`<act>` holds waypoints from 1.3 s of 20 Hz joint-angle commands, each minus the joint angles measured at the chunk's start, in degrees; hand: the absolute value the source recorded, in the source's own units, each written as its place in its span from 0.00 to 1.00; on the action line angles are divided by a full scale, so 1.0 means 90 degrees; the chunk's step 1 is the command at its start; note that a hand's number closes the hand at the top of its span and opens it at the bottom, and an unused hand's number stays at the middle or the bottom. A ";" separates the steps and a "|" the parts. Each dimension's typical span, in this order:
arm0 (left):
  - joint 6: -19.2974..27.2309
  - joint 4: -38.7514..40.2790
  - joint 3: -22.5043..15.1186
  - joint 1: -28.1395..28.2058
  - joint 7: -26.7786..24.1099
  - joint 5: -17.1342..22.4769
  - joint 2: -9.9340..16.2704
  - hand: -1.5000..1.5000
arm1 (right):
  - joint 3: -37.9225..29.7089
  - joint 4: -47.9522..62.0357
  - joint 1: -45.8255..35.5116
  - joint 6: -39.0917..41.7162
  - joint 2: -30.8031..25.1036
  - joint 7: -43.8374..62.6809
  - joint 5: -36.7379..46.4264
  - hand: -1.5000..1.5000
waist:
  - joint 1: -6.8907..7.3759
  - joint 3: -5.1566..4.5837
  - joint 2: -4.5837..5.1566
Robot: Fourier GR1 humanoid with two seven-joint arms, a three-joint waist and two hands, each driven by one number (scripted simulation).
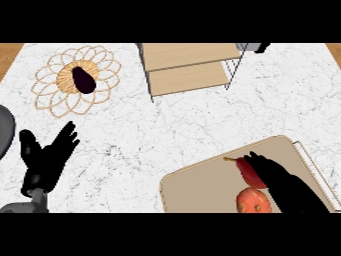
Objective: Pick the squash from the tray and place it in the tiered shelf
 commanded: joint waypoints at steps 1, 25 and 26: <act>-0.0240 0.0266 0.0249 -0.0137 -0.0068 -0.0051 0.0016 0.50 | -0.0128 0.0710 -0.0466 -0.0168 0.0345 -0.0361 0.0260 0.00 | 0.0006 -0.0004 0.0007; -0.0327 0.0434 0.0326 -0.0038 -0.0224 -0.0492 -0.0357 0.50 | 0.0800 0.1692 0.0146 -0.0956 0.0519 -0.2364 0.1048 1.00 | -0.0022 -0.0002 0.0014; -0.0103 -0.0185 0.0371 -0.0159 0.0325 -0.0410 -0.0320 0.50 | 0.0650 0.1378 0.0205 -0.0867 0.0364 -0.2582 0.0801 1.00 | -0.0001 0.0003 -0.0007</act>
